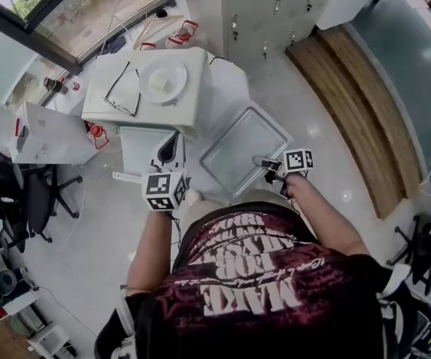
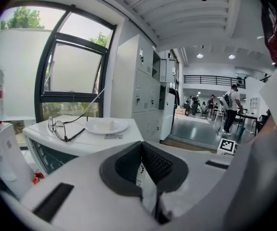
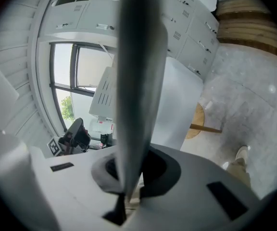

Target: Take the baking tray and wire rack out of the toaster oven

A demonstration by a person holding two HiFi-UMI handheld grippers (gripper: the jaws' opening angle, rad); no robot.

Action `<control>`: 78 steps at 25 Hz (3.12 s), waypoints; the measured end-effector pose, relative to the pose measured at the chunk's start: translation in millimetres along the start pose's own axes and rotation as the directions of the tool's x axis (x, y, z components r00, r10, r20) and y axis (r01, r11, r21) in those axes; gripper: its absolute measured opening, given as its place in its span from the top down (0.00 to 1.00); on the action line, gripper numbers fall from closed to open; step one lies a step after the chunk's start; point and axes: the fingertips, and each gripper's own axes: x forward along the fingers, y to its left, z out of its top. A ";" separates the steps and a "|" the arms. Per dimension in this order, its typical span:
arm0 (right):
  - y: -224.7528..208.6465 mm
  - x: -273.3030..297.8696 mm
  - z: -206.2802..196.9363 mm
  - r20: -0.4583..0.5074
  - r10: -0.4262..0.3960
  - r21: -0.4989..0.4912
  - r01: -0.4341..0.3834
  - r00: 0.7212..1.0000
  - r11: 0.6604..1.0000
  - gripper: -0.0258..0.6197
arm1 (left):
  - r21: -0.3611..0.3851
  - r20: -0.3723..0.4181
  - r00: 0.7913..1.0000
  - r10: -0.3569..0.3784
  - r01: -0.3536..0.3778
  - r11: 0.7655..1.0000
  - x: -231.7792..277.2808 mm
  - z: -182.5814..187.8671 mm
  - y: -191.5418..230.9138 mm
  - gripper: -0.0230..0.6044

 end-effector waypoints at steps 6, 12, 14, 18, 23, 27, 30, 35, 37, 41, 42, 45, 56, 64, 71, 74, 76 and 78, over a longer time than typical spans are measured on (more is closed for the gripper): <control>-20.1 19.6 33.1 -0.132 -0.007 -0.055 0.000 0.991 0.998 0.94 | -0.023 0.020 0.993 0.115 -0.114 0.993 -3.6 4.4 -2.4 0.95; -37.8 36.4 50.9 -0.248 -0.035 -0.094 0.012 0.968 0.996 0.94 | -0.056 0.017 0.976 0.216 -0.215 0.975 -15.0 -1.6 -4.0 0.95; -43.0 40.7 57.0 -0.284 -0.050 -0.115 0.018 0.958 0.993 0.94 | -0.074 0.010 0.969 0.248 -0.247 0.966 -18.3 -8.0 -5.0 0.95; -53.7 50.2 67.7 -0.338 -0.076 -0.148 0.027 0.938 0.989 0.94 | -0.101 -0.006 0.955 0.297 -0.296 0.950 -25.2 -20.6 -5.5 0.95; -56.5 63.6 79.2 -0.399 -0.060 -0.148 0.000 0.915 0.989 0.94 | -0.115 -0.033 0.942 0.335 -0.336 0.935 -30.1 -33.7 -4.6 0.95; -60.0 75.5 88.7 -0.442 -0.071 -0.151 0.004 0.894 0.989 0.93 | -0.129 -0.045 0.936 0.350 -0.353 0.927 -29.1 -41.0 -5.3 0.95; -64.1 81.2 94.0 -0.467 -0.109 -0.172 0.031 0.877 0.985 0.90 | -0.144 -0.053 0.937 0.346 -0.350 0.926 -30.6 -45.9 -10.6 0.95; -72.1 88.6 101.3 -0.472 -0.211 -0.212 0.122 0.856 0.970 0.87 | -0.163 -0.077 0.937 0.342 -0.350 0.923 -36.6 -55.3 -8.8 0.95; -78.8 91.5 105.6 -0.462 -0.275 -0.257 0.169 0.843 0.951 0.83 | -0.161 -0.084 0.941 0.327 -0.337 0.928 -35.4 -55.6 -7.2 0.95; -91.3 92.9 110.0 -0.436 -0.396 -0.322 0.271 0.808 0.907 0.75 | -0.148 -0.086 0.955 0.284 -0.294 0.944 -31.1 -50.8 -2.2 0.95; -94.2 91.2 109.6 -0.428 -0.428 -0.342 0.295 0.796 0.892 0.72 | -0.147 -0.084 0.959 0.270 -0.280 0.949 -29.4 -49.6 -0.2 0.95; -100.4 88.0 108.5 -0.407 -0.517 -0.413 0.353 0.753 0.839 0.61 | -0.136 -0.081 0.972 0.219 -0.228 0.964 -22.8 -45.2 7.7 0.95; -97.1 84.8 111.6 -0.217 -0.720 -0.423 0.601 0.660 0.678 0.38 | -0.069 -0.072 0.997 0.014 -0.019 0.997 -12.5 -18.0 56.5 0.95; -120.8 80.8 111.7 -0.125 -0.798 -0.367 0.720 0.590 0.589 0.29 | -0.030 -0.092 0.990 -0.105 0.103 0.994 -16.0 -22.4 95.4 0.95; -121.7 74.5 104.2 -0.080 -0.830 -0.398 0.745 0.552 0.535 0.26 | 0.005 -0.120 0.974 -0.192 0.194 0.981 -23.8 -30.8 114.3 0.95; -109.1 70.3 100.5 -0.043 -0.831 -0.403 0.752 0.554 0.522 0.26 | 0.005 -0.122 0.966 -0.227 0.230 0.973 -26.4 -33.8 118.8 0.95; -98.6 69.9 98.4 -0.023 -0.821 -0.395 0.749 0.571 0.532 0.26 | 0.000 -0.123 0.960 -0.250 0.252 0.968 -25.1 -36.4 118.5 0.95; -84.4 67.3 96.9 -0.004 -0.812 -0.397 0.744 0.584 0.537 0.26 | -0.005 -0.116 0.955 -0.271 0.273 0.962 -23.0 -34.8 115.4 0.95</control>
